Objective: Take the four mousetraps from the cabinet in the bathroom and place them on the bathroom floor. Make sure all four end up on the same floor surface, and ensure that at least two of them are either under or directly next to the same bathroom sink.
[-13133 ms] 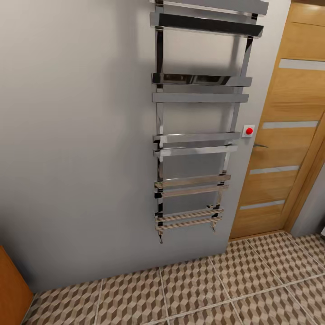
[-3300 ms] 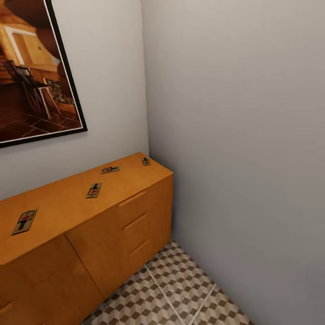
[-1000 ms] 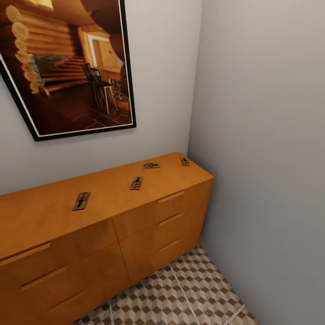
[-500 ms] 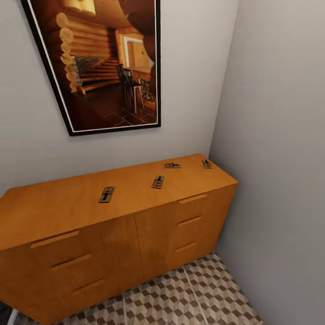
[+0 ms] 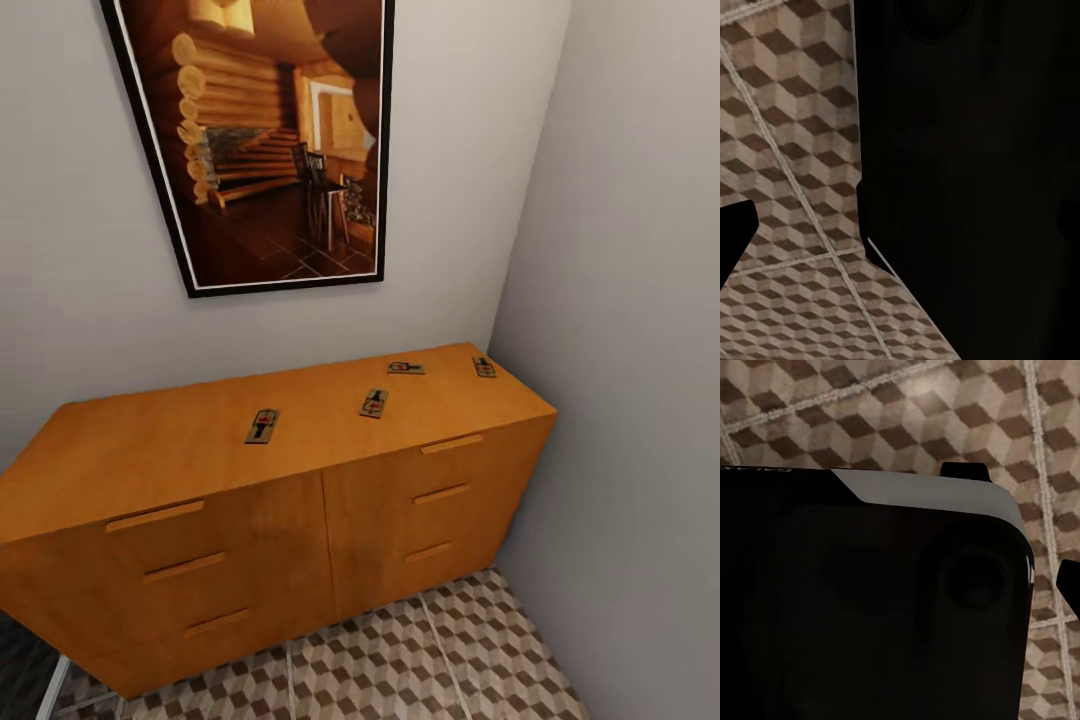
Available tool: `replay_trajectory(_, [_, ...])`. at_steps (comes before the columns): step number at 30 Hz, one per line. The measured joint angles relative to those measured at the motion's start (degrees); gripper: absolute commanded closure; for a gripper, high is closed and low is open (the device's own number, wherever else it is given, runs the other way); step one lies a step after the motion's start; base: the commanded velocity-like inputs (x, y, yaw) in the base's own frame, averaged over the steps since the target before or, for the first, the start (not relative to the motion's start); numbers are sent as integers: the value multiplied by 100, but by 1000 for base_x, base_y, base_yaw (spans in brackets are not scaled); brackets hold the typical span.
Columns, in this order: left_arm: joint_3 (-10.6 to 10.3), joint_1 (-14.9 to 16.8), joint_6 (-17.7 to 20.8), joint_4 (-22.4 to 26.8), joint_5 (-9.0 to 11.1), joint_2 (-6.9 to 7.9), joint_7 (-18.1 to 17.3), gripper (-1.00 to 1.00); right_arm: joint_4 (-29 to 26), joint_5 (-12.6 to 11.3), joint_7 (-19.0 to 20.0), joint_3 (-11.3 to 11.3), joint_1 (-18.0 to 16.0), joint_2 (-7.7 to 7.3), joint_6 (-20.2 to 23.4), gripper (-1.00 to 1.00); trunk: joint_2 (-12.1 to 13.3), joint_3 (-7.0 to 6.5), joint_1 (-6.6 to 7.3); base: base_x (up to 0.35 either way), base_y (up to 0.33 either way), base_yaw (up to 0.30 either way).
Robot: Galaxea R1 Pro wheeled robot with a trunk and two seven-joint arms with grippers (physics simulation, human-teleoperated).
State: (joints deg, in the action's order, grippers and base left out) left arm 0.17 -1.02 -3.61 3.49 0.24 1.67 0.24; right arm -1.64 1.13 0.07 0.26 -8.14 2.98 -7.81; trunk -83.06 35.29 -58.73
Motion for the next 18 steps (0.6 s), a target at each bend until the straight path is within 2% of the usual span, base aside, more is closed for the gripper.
replay_trajectory(18, [-22, 0, 0, -11, -32, -23, 0, -100, 0, -1, -3, 0, 0, -14, 0, -100, 0, 0, 0, 0, -16, 3])
